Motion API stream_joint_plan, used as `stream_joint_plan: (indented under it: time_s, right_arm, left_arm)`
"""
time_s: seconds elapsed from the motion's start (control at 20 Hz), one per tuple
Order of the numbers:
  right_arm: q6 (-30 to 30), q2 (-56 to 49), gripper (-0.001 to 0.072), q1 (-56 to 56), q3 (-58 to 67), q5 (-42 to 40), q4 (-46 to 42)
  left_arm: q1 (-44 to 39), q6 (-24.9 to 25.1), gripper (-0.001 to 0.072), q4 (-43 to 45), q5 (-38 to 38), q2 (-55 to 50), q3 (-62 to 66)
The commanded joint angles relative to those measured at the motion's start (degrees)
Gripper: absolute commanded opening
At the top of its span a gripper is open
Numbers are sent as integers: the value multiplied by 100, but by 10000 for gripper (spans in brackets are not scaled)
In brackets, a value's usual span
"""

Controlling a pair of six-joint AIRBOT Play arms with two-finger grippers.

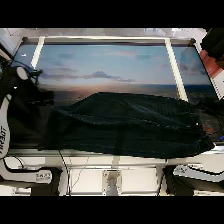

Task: Fold the clothes and pants, and hang the long-sleeved shirts on hangers.

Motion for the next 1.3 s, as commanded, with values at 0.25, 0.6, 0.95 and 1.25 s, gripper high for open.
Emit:
stream_joint_plan:
  time_s: [0.25, 0.6, 0.95, 1.25]
  right_arm:
    - [39, -4, 512, 4, -2, 7, -48]
    - [37, -4, 512, 2, -2, 2, -343]
    - [-164, -4, 637, -22, 11, -7, -1528]
    - [-704, -396, 634, 0, 11, -457, -1154]
  left_arm:
    - [616, 81, 438, -1342, 389, -999, -7]
    - [570, 170, 187, -1368, 55, -1150, -7]
    - [697, 431, 23, -782, 291, -560, 105]
    - [820, -350, 23, 439, 2830, 1027, 131]
